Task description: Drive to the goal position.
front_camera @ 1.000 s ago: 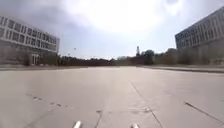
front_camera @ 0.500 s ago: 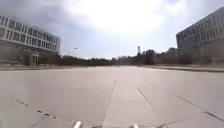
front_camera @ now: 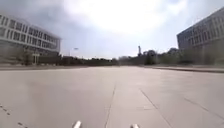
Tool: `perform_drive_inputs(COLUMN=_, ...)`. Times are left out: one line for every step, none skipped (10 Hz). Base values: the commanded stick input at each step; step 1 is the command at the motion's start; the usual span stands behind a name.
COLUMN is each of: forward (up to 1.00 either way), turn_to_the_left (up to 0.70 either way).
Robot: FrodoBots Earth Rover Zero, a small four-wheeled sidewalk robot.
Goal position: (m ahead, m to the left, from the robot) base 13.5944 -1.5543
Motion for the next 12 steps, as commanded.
perform_drive_inputs(forward=0.7, turn_to_the_left=0.0)
perform_drive_inputs(forward=0.7, turn_to_the_left=0.0)
perform_drive_inputs(forward=0.7, turn_to_the_left=0.0)
perform_drive_inputs(forward=0.7, turn_to_the_left=0.0)
perform_drive_inputs(forward=0.7, turn_to_the_left=0.0)
perform_drive_inputs(forward=0.7, turn_to_the_left=0.0)
perform_drive_inputs(forward=0.7, turn_to_the_left=0.0)
perform_drive_inputs(forward=0.7, turn_to_the_left=0.0)
perform_drive_inputs(forward=0.7, turn_to_the_left=0.0)
perform_drive_inputs(forward=0.7, turn_to_the_left=0.0)
perform_drive_inputs(forward=0.7, turn_to_the_left=0.0)
perform_drive_inputs(forward=0.7, turn_to_the_left=0.0)
